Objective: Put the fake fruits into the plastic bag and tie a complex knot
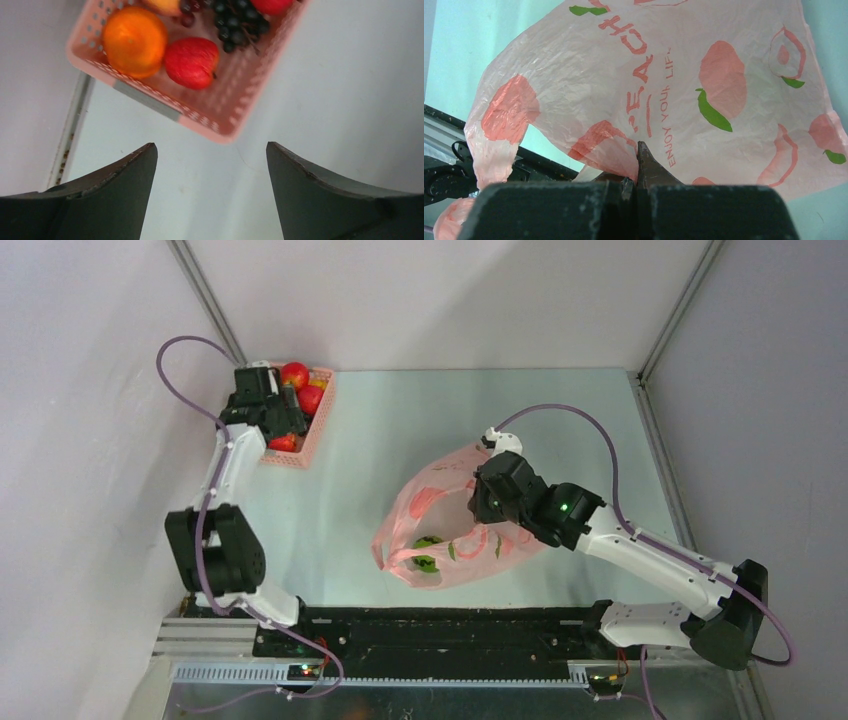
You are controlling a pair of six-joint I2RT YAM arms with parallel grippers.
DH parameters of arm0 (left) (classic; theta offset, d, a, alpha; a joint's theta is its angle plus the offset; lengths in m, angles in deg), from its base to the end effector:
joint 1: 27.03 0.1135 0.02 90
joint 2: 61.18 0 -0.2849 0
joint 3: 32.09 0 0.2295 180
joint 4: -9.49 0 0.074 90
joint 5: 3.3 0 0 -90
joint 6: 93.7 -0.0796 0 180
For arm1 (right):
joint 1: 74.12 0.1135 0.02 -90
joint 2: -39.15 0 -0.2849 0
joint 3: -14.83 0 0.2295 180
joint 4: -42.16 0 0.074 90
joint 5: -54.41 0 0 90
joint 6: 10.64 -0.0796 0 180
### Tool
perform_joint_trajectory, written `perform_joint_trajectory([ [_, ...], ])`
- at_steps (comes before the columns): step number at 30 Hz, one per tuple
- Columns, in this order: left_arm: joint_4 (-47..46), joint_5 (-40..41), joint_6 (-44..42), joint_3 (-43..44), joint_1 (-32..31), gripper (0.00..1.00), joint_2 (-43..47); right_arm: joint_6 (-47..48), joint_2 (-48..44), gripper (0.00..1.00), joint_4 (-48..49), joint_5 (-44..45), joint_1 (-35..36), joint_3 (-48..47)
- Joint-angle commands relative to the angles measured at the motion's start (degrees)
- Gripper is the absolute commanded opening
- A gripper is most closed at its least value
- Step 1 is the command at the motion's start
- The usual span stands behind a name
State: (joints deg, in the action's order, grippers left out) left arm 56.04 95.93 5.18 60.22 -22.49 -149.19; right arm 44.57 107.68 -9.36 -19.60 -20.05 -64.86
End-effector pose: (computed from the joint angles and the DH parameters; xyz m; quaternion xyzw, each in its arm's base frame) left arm 0.3498 0.0406 0.3129 -0.1388 0.9014 0.0582 0.4059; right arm 0.1677 0.1941 0.3256 -0.0930 0.8959 0.2008 0.3852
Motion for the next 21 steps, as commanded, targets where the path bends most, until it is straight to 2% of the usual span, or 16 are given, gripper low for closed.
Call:
perform_joint_trajectory([
  [1, -2.35, 3.41, -2.61, 8.34, 3.41, 0.84, -7.68, 1.45, -0.99, 0.00, 2.58, -0.72, 0.30, -1.22],
  [9, 3.53, 2.94, -4.90, 20.89, 6.81, 0.79, -23.81, 2.64, 0.87, 0.00, 4.69, -3.46, -1.12, -1.24],
  [14, 3.82, 0.58, -4.15, 23.76, 6.90, 0.80, -29.40, 2.79, 2.91, 0.00, 6.07, -5.84, -1.98, -1.31],
  [21, 7.22, 1.32, -5.24, 31.17, 6.91, 0.84, -37.20, 2.48, 3.80, 0.00, 5.73, -6.72, -2.03, -1.26],
])
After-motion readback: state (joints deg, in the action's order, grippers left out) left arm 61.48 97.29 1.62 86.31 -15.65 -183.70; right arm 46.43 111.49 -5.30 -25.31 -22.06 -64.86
